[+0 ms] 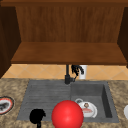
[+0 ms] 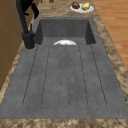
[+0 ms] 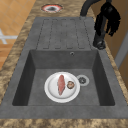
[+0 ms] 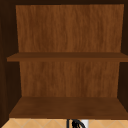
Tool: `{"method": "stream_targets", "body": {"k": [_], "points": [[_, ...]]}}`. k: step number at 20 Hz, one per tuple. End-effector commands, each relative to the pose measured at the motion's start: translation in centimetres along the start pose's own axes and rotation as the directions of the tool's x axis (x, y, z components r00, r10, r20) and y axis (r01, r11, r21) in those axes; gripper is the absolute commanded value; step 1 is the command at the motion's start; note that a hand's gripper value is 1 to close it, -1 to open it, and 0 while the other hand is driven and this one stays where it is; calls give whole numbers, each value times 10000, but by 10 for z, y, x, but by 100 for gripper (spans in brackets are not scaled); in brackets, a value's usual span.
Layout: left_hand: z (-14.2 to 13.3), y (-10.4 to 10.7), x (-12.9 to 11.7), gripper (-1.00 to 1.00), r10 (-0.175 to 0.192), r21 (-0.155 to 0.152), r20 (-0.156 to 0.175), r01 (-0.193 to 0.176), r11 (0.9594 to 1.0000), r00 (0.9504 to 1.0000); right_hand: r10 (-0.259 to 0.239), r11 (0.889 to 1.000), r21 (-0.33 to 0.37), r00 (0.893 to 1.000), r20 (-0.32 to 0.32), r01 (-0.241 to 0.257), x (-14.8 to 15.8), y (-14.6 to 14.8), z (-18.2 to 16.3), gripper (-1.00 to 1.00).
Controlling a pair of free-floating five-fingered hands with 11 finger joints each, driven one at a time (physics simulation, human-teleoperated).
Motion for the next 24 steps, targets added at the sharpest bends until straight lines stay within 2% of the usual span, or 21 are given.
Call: {"method": "stream_targets", "body": {"k": [1,5,8,15,24], "points": [[0,0,0,0,0,0,0,0,10000,10000,-178,9994,-283,9998,118,181,-26,10,5,-100],[0,0,0,0,0,0,0,0,10000,10000,-75,9997,-240,9987,508,87,-38,23,3,-100],[0,0,0,0,0,0,0,0,10000,10000,232,9996,-167,9993,298,-227,-37,35,-11,-100],[0,0,0,0,0,0,0,0,10000,10000,384,9993,50,9991,-166,-383,-30,54,-46,-100],[0,0,0,0,0,0,0,0,10000,10000,69,9980,628,10000,-10,-68,-19,64,-72,-100]]}}
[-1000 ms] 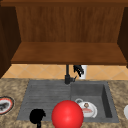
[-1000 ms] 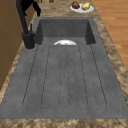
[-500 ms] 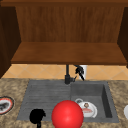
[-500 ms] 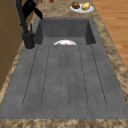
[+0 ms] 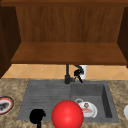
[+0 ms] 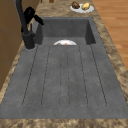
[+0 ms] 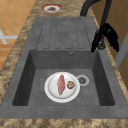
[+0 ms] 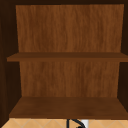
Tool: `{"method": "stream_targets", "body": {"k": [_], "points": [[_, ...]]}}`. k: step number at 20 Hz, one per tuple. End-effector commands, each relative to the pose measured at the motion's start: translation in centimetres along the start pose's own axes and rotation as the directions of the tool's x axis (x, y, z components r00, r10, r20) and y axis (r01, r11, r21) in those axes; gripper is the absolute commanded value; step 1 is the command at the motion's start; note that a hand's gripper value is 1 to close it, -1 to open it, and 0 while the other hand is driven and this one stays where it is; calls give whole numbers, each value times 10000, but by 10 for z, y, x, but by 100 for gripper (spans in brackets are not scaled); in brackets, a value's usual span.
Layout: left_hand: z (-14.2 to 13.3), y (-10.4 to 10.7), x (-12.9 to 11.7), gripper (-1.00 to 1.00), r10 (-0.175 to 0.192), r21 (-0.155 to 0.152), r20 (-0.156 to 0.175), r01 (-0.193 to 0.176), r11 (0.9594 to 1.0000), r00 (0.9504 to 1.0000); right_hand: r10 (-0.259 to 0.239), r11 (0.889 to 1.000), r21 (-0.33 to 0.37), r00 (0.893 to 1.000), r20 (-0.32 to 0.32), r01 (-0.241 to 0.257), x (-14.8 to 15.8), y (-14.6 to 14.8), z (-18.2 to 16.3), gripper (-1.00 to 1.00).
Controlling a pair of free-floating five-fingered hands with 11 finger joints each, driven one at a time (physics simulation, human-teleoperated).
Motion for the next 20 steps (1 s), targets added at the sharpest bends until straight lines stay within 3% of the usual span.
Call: {"method": "stream_targets", "body": {"k": [1,18,19,20], "points": [[0,0,0,0,0,0,0,0,10000,10000,-3,10000,41,10000,14,3,3,2,-16,-100],[0,0,0,0,0,0,0,0,10000,10000,-421,9960,798,9989,211,403,10,1,-25,-100],[0,0,0,0,0,0,0,0,10000,10000,-439,9958,812,9989,189,423,13,2,-25,100],[0,0,0,0,0,0,0,0,10000,10000,-293,9967,762,9994,206,276,20,2,-26,100]]}}
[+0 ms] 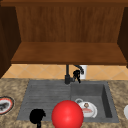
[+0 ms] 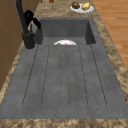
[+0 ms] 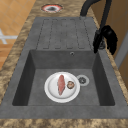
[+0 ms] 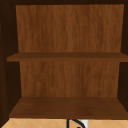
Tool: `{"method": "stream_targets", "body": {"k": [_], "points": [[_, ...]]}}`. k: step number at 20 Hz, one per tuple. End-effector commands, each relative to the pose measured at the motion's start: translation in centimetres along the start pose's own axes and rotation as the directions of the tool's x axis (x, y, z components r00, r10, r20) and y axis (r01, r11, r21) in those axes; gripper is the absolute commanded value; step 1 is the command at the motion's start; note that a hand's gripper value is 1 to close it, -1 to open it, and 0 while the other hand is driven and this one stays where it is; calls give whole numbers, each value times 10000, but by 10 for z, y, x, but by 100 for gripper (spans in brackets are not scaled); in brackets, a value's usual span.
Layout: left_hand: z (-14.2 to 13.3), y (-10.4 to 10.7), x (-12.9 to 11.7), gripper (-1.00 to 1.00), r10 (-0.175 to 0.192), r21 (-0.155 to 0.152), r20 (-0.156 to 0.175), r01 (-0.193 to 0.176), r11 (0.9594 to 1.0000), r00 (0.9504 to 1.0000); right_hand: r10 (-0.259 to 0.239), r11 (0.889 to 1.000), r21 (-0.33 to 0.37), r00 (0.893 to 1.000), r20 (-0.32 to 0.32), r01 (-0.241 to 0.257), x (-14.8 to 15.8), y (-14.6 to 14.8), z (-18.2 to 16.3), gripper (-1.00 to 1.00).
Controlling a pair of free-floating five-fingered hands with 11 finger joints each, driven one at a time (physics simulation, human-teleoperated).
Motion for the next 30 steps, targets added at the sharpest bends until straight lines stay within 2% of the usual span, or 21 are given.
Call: {"method": "stream_targets", "body": {"k": [1,4,6,8,9,11,14,16,22,26,28,30], "points": [[0,0,0,0,0,0,0,0,10000,10000,-165,9999,33,9998,53,165,16,2,-9,100],[0,0,0,0,0,0,0,0,10000,10000,-268,9990,-351,9994,-199,261,15,3,-9,100],[0,0,0,0,0,0,0,0,10000,10000,-305,9944,-1019,9991,-291,274,14,10,-3,100],[0,0,0,0,0,0,0,0,10000,10000,-97,9799,-1993,9987,-507,-6,15,17,1,100],[0,0,0,0,0,0,0,0,10000,10000,174,9738,-2254,9980,-611,-308,16,17,4,100],[0,0,0,0,0,0,0,0,10000,10000,401,9649,-2554,9951,-902,-620,18,18,6,100],[0,0,0,0,0,0,0,0,10000,10000,358,9542,-2903,9911,-1282,-720,21,20,8,100],[0,0,0,0,0,0,0,0,10000,10000,402,9411,-3264,9878,-1507,-881,23,21,8,100],[0,0,0,0,0,0,0,0,10000,10000,127,9270,-3669,9844,-1756,-774,28,17,9,100],[0,0,0,0,0,0,0,0,10000,10000,-22,9307,-3609,9860,-1669,-591,36,12,14,100],[0,0,0,0,0,0,0,0,10000,10000,-52,9249,-3723,9762,-2167,-777,48,13,8,100],[0,0,0,0,0,0,0,0,10000,10000,159,9219,-3695,9642,-2649,-1167,55,11,6,100]]}}
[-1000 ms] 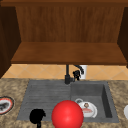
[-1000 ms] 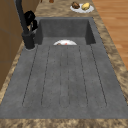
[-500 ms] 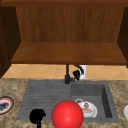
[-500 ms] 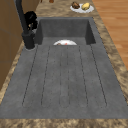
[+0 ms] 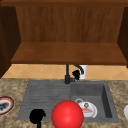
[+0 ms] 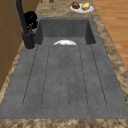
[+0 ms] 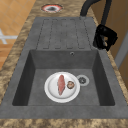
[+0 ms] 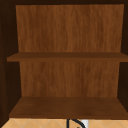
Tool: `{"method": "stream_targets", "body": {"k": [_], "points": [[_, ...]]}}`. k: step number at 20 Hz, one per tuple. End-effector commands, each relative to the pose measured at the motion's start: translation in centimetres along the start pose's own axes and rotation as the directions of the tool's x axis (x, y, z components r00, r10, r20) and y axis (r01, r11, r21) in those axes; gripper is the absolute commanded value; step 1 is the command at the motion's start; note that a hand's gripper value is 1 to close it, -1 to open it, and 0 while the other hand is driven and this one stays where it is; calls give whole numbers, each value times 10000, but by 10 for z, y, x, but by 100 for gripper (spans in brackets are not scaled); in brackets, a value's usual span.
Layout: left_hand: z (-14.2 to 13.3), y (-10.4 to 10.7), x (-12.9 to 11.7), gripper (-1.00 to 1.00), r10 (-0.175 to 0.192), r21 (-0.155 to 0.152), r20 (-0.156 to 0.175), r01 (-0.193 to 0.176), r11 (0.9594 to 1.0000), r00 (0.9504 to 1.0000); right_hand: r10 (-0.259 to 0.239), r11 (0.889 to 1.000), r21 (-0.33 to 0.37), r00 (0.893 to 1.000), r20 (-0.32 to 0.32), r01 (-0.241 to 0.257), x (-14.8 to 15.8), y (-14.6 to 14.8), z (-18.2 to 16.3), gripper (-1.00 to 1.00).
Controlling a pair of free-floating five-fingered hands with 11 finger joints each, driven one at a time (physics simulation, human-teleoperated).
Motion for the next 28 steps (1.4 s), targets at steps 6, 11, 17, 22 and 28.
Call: {"method": "stream_targets", "body": {"k": [6,11,17,22,28], "points": [[0,0,0,0,0,0,0,0,10000,10000,70,9999,-84,9987,-514,-75,37,-13,-2,100],[0,0,0,0,0,0,0,0,10000,10000,497,9984,-218,9941,-960,-520,44,-13,2,100],[0,0,0,0,0,0,0,0,10000,10000,1244,9915,-134,9729,-1949,-1294,58,-15,3,100],[0,0,0,0,0,0,0,0,10000,10000,1750,9836,168,9286,-3273,-1794,74,-19,5,100],[0,0,0,0,0,0,0,0,10000,10000,1980,9801,824,8663,-4587,-1804,89,-21,9,100]]}}
